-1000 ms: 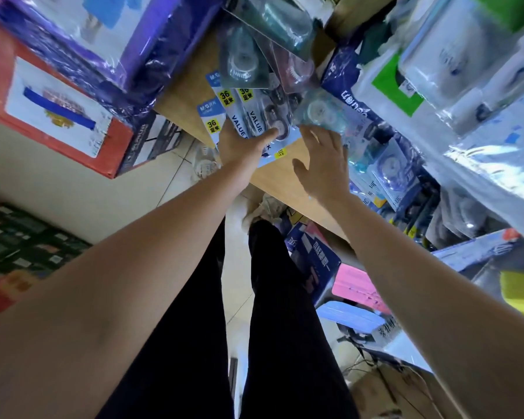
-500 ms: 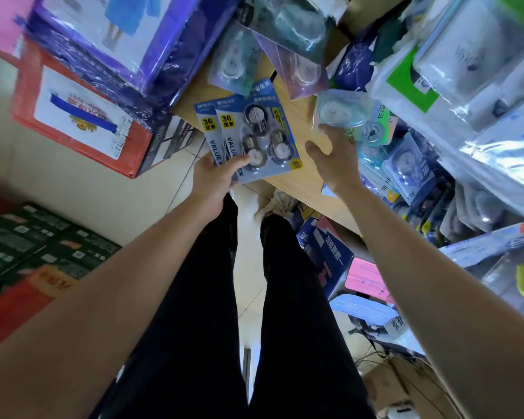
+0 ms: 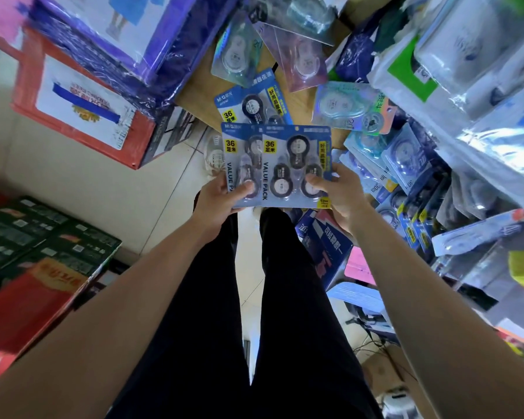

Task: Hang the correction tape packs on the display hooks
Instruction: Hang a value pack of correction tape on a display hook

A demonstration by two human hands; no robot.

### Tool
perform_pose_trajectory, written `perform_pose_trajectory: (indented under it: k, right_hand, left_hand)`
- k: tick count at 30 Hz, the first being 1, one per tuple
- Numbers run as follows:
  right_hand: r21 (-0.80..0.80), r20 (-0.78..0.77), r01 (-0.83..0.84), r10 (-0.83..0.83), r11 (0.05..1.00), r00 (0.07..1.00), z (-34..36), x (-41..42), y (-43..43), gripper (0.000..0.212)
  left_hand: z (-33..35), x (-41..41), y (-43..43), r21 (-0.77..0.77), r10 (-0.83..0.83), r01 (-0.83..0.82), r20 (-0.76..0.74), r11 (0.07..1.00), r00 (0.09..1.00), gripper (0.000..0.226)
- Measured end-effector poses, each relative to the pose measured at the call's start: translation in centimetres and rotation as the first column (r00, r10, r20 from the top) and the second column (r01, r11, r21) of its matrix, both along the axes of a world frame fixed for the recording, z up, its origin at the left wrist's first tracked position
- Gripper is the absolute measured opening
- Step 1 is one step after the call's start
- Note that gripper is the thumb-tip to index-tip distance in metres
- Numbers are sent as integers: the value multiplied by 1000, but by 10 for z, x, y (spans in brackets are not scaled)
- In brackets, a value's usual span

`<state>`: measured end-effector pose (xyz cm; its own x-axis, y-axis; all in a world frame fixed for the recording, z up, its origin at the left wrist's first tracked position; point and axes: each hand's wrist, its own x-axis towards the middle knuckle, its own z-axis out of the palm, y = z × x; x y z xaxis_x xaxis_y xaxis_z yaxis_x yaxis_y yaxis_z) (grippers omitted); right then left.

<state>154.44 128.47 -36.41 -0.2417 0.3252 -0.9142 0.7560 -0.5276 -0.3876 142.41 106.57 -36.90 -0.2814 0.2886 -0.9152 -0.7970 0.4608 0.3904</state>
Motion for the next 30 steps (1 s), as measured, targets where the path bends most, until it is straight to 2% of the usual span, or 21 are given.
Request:
perform_pose_trajectory:
  k: [4,7,10,13,16,19,22,27,30]
  right_hand:
    - [152,63,-24,15,988,998,12,18,6,24]
    - [218,66,-50,37,975,997,23,26,7,35]
    - [337,66,-145,130,930,989,41,28,8,26]
    - [404,64,-219,211,888,975,71,27,9,17]
    - [473,52,-246,252,846,966,113,23,14,18]
    - [539,30,-246,273,806,961,158,20,23,21]
    - [596,-10,-209,267,775,964,205,20,36,27]
    - [730,-95,-109,257,674,962,288,28,59,18]
    - [812,-146,-14,227,584,963,331,39,69,20]
  left_hand:
    - [-3,-2,-9,-87,-19,10,-98,996,995,36]
    - [-1,-7,-10,-184,-154,111,-240,977,959,24]
    - [18,-15,-6,-282,-376,273,-431,920,820,15]
    - [50,-28,-1,-354,-509,368,-548,860,664,32]
    - [93,-40,10,-335,-522,408,-646,849,557,44]
    - [140,-52,25,-333,-521,438,-735,835,433,38]
    - [189,-61,44,-351,-518,452,-792,820,325,41]
    - [274,-65,84,-306,-407,462,-904,832,134,40]
    - [318,-62,103,-270,-354,460,-929,846,106,44]
